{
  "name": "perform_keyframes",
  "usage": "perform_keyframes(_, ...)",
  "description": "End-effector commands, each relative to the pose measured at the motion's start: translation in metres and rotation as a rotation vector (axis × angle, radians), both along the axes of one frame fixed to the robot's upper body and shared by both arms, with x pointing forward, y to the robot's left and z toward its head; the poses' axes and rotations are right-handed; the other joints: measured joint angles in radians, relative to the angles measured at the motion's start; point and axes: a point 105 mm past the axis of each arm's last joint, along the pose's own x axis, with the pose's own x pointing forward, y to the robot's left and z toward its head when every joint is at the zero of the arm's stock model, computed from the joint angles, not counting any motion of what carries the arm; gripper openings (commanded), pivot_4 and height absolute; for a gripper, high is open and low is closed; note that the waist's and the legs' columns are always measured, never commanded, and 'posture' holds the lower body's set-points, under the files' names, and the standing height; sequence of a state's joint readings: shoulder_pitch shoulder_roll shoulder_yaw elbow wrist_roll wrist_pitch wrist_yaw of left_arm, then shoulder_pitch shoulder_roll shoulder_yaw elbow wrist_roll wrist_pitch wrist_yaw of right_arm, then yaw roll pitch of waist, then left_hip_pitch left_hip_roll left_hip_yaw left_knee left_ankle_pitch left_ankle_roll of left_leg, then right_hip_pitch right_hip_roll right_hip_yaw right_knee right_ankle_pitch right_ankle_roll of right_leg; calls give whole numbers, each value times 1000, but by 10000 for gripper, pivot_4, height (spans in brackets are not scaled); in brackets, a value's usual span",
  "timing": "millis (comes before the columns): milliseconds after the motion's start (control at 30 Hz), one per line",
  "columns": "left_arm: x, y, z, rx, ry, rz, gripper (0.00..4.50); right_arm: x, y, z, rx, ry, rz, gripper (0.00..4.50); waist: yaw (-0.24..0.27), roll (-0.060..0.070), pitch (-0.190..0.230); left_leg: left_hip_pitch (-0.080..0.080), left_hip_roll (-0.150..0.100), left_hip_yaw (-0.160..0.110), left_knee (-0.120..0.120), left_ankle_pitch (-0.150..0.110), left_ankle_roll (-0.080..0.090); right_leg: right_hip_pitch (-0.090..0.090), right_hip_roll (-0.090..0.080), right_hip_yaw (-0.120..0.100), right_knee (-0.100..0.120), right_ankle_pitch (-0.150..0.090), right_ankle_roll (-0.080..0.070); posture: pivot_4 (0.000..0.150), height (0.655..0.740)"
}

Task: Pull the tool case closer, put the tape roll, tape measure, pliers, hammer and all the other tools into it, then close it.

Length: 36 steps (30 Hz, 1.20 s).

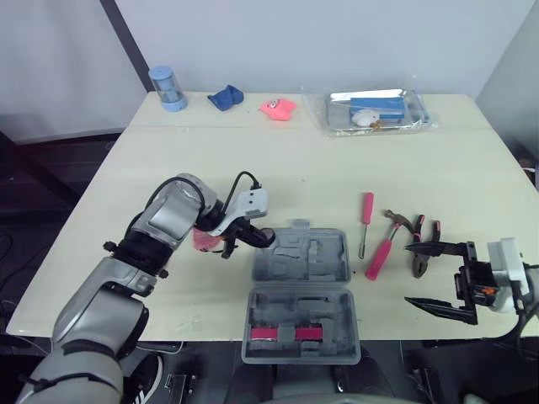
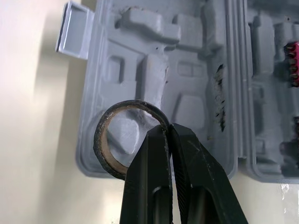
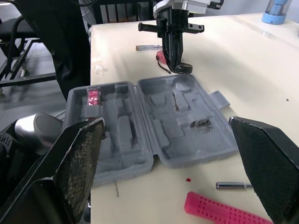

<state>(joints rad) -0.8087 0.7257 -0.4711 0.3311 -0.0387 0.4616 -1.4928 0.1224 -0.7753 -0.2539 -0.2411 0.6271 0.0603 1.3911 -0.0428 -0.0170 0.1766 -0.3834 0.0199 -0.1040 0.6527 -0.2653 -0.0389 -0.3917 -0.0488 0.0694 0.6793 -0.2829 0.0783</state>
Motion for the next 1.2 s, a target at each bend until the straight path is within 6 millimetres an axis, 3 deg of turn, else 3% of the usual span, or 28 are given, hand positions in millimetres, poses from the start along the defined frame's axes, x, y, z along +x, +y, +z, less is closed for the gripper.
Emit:
perform_keyframes(33,1,1,3,7,2,-2,278,-2,-4,11,-11,-47,3,45000,1,0,0,0,0,0,0,0,0,0,0,0,0,0,0,1500,7400)
perform_keyframes(1200,20,-5,-7,-3,-19,28,278,2,-6,9,-29,-68,-44,45000,1,0,0,0,0,0,0,0,0,0,0,0,0,0,0,1500,7400)
